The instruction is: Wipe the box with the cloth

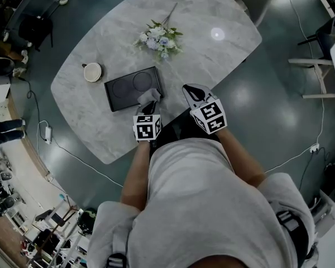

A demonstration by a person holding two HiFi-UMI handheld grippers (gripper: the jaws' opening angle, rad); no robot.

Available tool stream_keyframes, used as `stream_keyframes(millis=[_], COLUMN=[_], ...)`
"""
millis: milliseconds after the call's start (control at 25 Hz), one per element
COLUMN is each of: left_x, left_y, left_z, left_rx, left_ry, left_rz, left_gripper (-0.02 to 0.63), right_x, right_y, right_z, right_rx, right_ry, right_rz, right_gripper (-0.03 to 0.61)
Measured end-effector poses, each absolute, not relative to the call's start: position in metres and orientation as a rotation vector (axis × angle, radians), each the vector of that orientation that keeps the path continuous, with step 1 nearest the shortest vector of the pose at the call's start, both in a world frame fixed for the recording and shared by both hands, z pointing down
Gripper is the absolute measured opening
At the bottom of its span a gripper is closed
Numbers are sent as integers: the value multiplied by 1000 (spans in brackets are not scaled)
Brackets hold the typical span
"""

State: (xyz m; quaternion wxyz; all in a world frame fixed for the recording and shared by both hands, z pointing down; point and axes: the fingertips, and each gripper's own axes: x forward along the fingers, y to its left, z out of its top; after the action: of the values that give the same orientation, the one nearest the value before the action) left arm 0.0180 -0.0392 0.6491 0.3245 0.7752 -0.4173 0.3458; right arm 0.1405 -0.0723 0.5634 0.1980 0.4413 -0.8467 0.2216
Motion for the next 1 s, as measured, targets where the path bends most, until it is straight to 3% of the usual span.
stream_keyframes(millis=[1000], left_x=[47], left_y=[-48], left_z=[638], left_rx=[2071], left_ry=[-1120], left_rz=[875], left_gripper=[38], right_x=[173], right_y=[-65], right_z=[561], right_rx=[1284], right_ry=[-2359], right_rz=[621], right_gripper=[28])
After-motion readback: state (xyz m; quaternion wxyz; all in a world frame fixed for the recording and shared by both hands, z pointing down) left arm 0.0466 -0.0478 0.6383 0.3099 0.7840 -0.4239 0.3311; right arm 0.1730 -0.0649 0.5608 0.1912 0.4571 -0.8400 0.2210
